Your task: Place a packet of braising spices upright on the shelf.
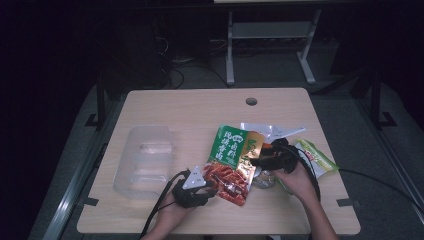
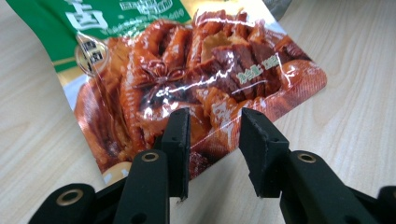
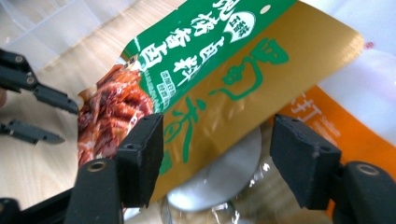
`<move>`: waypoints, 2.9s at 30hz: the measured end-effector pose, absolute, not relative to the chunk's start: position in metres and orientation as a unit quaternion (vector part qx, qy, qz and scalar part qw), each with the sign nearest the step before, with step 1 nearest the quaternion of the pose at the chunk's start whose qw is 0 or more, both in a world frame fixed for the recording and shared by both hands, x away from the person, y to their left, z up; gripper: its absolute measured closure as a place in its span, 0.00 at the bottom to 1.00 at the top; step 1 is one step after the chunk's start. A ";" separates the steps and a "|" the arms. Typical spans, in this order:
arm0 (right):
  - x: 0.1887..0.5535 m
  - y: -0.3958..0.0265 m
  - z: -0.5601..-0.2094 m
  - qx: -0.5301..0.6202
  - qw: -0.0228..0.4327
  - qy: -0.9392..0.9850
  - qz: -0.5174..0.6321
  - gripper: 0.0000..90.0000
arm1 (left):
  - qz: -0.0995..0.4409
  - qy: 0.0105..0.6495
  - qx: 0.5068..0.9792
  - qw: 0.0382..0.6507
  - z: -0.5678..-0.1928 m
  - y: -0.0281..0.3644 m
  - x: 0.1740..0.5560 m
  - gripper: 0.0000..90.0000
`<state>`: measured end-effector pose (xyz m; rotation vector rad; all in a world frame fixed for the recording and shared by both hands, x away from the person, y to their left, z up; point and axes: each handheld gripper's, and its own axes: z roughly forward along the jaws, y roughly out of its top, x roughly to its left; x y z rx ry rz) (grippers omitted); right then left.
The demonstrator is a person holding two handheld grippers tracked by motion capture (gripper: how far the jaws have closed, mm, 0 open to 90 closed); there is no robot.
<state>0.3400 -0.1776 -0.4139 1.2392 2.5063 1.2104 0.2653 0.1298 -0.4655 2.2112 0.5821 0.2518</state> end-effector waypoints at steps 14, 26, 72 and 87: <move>0.355 -0.154 -0.425 0.417 -0.005 0.808 0.416 0.71 | 0.097 0.221 0.883 0.402 -0.472 0.122 0.266 0.68; 0.351 -0.144 -0.424 0.374 -0.011 0.819 0.434 0.99 | 0.093 0.238 0.870 0.422 -0.464 0.130 0.269 0.57; 0.322 -0.168 -0.403 0.298 -0.018 0.807 0.509 0.85 | 0.055 0.260 0.831 0.489 -0.450 0.130 0.284 0.94; 0.326 -0.153 -0.409 0.314 -0.020 0.812 0.492 0.99 | 0.064 0.265 0.833 0.481 -0.449 0.133 0.278 0.88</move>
